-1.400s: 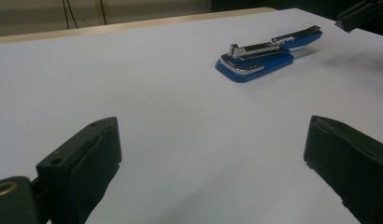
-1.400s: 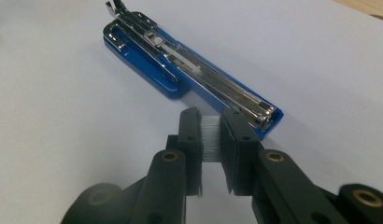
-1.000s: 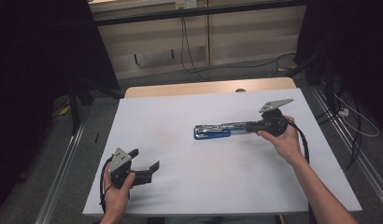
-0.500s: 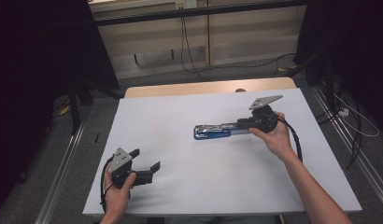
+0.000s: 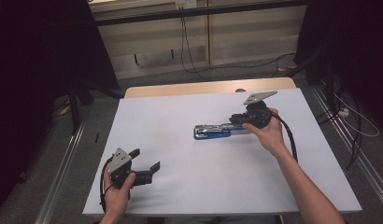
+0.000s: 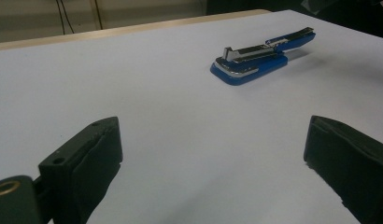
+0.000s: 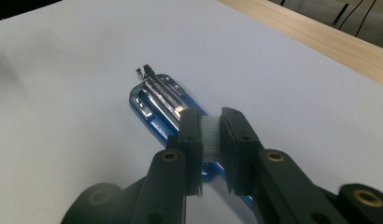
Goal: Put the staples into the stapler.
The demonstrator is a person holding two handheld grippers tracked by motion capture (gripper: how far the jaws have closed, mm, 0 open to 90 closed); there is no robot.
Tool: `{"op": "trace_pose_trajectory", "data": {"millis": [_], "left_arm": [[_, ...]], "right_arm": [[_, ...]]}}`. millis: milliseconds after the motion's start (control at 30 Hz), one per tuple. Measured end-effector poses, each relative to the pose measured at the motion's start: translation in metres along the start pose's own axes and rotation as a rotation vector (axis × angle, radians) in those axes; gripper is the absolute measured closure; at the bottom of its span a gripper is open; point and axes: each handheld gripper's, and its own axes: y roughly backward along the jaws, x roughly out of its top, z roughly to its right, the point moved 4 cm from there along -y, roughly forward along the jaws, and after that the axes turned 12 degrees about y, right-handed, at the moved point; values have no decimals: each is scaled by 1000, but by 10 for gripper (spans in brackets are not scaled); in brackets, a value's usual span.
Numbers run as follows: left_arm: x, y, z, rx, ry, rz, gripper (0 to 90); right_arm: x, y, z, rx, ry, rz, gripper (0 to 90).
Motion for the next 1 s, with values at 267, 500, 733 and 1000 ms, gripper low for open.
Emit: {"op": "trace_pose_trajectory", "data": {"millis": [267, 500, 733, 1000], "left_arm": [[0, 0, -1, 2, 0, -3, 46], [0, 1, -2, 1, 0, 2, 46], [0, 1, -1, 1, 2, 4, 45], [0, 1, -3, 13, 1, 6, 37]], "right_arm": [[11, -8, -1, 9, 16, 8, 795], [20, -16, 0, 10, 23, 11, 794], [27, -24, 3, 11, 22, 9, 795], [31, -41, 2, 32, 38, -3, 795]]}}
